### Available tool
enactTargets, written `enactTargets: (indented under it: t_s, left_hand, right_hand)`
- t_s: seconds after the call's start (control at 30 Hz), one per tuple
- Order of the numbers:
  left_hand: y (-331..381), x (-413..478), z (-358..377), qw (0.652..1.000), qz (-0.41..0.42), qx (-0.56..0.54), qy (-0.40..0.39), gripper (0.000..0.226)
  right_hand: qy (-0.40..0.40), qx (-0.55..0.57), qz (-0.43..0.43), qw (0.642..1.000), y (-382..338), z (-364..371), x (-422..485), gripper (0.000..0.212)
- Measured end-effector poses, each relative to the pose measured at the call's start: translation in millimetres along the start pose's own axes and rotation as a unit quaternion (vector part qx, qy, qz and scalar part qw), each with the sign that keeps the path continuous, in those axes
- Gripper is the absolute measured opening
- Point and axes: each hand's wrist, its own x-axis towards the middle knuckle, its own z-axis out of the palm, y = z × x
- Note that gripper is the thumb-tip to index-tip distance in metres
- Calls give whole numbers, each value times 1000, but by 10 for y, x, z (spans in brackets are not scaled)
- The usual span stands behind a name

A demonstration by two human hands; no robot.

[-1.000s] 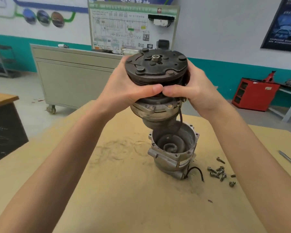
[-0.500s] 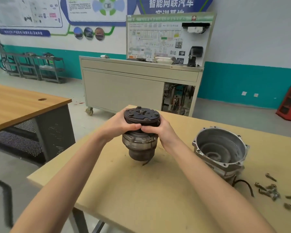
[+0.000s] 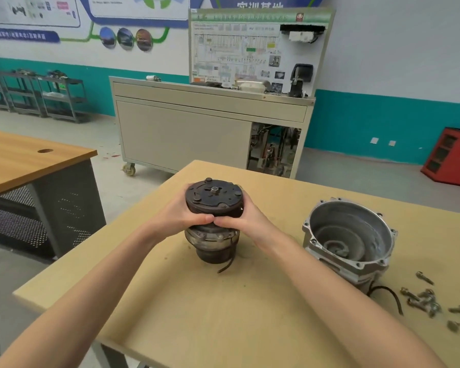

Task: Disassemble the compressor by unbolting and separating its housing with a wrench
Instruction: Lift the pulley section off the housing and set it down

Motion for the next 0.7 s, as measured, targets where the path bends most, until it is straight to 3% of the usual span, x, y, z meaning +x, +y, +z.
enactTargets:
  t_s: [0.1,0.2,0.3,0.37,0.4,0.47,0.53,0.63,0.7]
  left_hand:
    - [36,5,-105,997,-37,60,-37,95]
    - [257,25,-247,995,-45,70,50,98]
    - [677,40,-116,980,22,1,196,89]
    - [924,101,214,968,82,-30,237,68]
    - [1014,147,443,972,91,-14,215,58]
    - [1120,232,971,990,64,61,106,51]
    - [1158,340,1444,992,-5,128,-16,53]
    - [1173,487,1784,960,-135,203,-140,71]
    - [1202,580,1773,936,-203,219,-185,90]
  right_hand:
    - [47,-101,9,994,-232,102,-372,103]
    - [54,-163,-128,977,-510,-86,-1018,83]
    - [229,-299,-206,903,-675,-720,-1489,49]
    - [331,-354,-117,867,-658,-1219,-1573,37]
    - [345,-391,-23,853,-597,-1442,-1570,41]
    - [295,-420,179,839,-393,-1750,-1565,61]
    - [219,-335,304,865,-185,-1863,-1589,81]
    - [154,-217,352,897,39,-1880,-1582,92]
    - [137,-190,350,907,76,-1857,-1517,80]
